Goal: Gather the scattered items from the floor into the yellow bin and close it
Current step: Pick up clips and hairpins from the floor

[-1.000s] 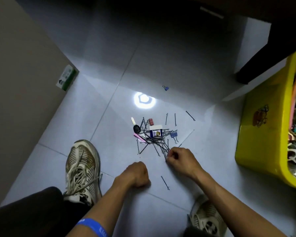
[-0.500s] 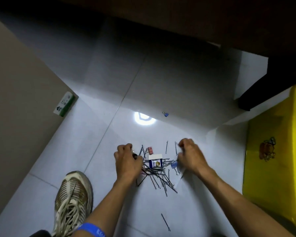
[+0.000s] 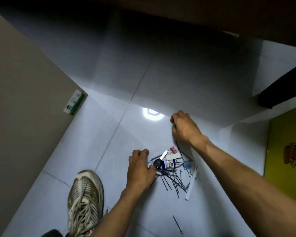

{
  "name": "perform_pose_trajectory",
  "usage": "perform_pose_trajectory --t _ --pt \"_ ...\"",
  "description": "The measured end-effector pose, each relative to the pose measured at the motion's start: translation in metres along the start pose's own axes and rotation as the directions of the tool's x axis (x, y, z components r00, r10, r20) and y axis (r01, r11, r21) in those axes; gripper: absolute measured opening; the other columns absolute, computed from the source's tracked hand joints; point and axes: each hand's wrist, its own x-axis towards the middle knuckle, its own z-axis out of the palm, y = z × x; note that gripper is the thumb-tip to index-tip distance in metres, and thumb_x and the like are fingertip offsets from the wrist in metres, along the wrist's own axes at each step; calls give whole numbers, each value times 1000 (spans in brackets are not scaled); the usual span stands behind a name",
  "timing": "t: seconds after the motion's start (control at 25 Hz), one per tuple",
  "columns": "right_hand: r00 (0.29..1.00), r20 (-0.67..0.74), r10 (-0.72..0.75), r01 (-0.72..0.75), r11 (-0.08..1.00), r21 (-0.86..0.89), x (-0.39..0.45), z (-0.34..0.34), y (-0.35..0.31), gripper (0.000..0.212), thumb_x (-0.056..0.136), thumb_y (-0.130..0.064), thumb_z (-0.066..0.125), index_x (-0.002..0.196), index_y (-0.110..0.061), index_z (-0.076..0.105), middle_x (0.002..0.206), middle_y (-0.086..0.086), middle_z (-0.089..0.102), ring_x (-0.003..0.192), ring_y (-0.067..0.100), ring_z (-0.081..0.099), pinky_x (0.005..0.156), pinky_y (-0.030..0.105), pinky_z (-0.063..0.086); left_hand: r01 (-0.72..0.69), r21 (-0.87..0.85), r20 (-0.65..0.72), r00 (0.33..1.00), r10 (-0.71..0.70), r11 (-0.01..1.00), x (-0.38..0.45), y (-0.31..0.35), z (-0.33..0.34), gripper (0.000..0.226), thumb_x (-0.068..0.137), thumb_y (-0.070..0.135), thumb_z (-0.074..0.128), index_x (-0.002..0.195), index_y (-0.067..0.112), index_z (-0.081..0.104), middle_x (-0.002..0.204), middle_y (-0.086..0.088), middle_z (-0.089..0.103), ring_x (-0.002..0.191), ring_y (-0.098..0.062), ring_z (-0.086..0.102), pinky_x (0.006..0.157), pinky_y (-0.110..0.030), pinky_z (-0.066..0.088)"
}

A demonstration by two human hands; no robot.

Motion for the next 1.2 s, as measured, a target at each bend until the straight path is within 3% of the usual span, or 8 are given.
perform_pose_trajectory --t 0.16,0.28,0.4,0.52,0.72,0.88,1.04,1.2 --pt "989 23 -145 139 977 164 -84 26 -8 18 96 -17 48 109 -16 60 110 4 57 96 22 50 82 36 44 -97 -79 133 985 107 992 -10 23 12 45 83 13 56 128 21 56 119 5 47 114 -18 43 95 -24 37" --pt "956 -124 264 -224 937 268 -139 28 12 25 95 -24 51 117 -18 59 116 4 55 100 23 52 80 31 42 111 -55 -43 993 -113 992 -16 7 5 47 85 15 53 131 22 53 131 -1 46 121 -25 43 100 -36 39" --pt "843 107 527 -511 722 467 -180 41 11 37 92 -26 56 127 -18 51 127 7 48 112 25 54 87 26 36 293 -135 22 956 -292 947 -32 -3 3 50 86 14 49 136 25 46 133 -2 37 125 -27 37 101 -31 31" --pt "892 204 403 -432 632 643 -171 52 -19 34 90 -13 57 124 -18 54 123 3 47 114 19 53 91 22 36 236 -337 210 962 -172 911 -39 27 22 56 84 4 50 136 23 52 124 -1 44 118 -20 50 108 -34 40" --pt "802 207 561 -558 577 597 -171 47 -2 43 92 -24 52 134 -18 46 134 3 43 110 18 50 92 25 33 347 -308 102 938 -332 886 -25 25 15 55 88 15 49 141 25 43 137 -1 40 130 -23 42 111 -37 35" --pt "826 243 509 -514 503 695 -159 50 -18 49 93 -28 53 140 -23 39 130 2 41 103 15 52 91 25 37 382 -408 223 922 -316 829 -20 48 29 49 90 21 44 140 22 41 139 -8 36 126 -38 45 110 -51 36" --pt "845 222 487 -493 548 676 -138 47 -29 37 97 -26 46 134 -21 41 122 6 43 107 26 56 87 30 42 347 -341 190 936 -298 873 -16 63 41 37 97 26 36 131 36 45 127 -1 39 118 -30 43 108 -41 35" --pt "856 221 468 -472 530 705 -133 47 -31 27 100 -16 39 126 -15 46 124 7 45 95 17 56 85 30 46 268 -383 141 963 -231 884 -22 60 46 24 98 17 43 119 21 54 120 -2 44 102 -16 53 93 -29 44"
